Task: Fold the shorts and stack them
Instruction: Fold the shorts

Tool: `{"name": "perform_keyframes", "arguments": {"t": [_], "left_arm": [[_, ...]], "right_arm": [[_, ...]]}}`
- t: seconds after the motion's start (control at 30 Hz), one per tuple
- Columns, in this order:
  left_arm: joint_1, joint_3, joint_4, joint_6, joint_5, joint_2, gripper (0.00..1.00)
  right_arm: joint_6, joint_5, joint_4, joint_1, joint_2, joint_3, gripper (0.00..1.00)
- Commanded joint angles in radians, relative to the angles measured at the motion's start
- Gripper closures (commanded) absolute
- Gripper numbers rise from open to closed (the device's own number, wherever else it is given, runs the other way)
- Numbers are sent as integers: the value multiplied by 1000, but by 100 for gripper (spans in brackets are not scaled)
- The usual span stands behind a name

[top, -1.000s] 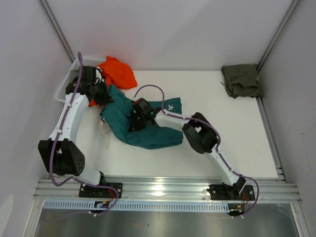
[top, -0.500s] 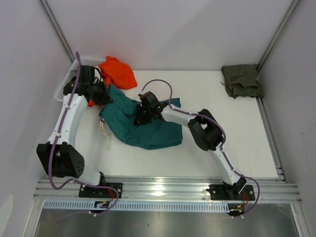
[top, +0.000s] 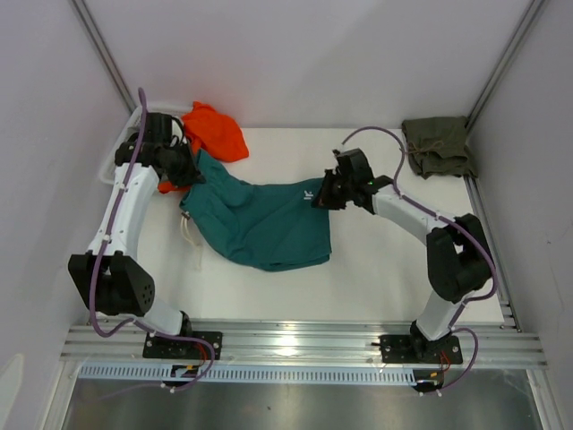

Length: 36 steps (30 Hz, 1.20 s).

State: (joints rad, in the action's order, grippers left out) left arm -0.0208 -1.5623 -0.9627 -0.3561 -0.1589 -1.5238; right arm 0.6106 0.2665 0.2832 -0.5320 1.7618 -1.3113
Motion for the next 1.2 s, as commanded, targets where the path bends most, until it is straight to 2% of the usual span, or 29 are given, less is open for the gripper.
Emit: {"name": "perform_keyframes", "arguments": {"t": [0.0, 0.13, 0.43, 0.47, 0.57, 0.63, 0.87, 1.1, 1.17], "left_arm": [[-10, -64, -13, 17, 7, -2, 100], [-31, -94, -39, 6, 41, -18, 100], [-126, -156, -79, -38, 146, -38, 100], [-158, -180, -105, -44, 154, -56, 100], [-232, -232, -194, -104, 293, -130, 100], [-281, -283, -241, -161, 318, -168, 100], [-415, -341, -235, -286, 381, -240, 100], [-524, -485, -264, -379, 449, -337, 100], [-568, -542, -301, -415, 521, -366, 100]], "right_arm": [[-61, -18, 63, 15, -53, 104, 100], [-61, -38, 42, 15, -59, 204, 100], [-66, -46, 33, 7, 31, 236, 100], [-68, -47, 34, 4, 42, 236, 100], [-69, -56, 34, -13, 71, 244, 100], [-60, -55, 25, -26, 86, 251, 100], [-14, -47, -4, -60, 134, 270, 100], [-2, -49, -3, -80, 151, 267, 100], [-2, -50, 2, -72, 145, 276, 100]]}}
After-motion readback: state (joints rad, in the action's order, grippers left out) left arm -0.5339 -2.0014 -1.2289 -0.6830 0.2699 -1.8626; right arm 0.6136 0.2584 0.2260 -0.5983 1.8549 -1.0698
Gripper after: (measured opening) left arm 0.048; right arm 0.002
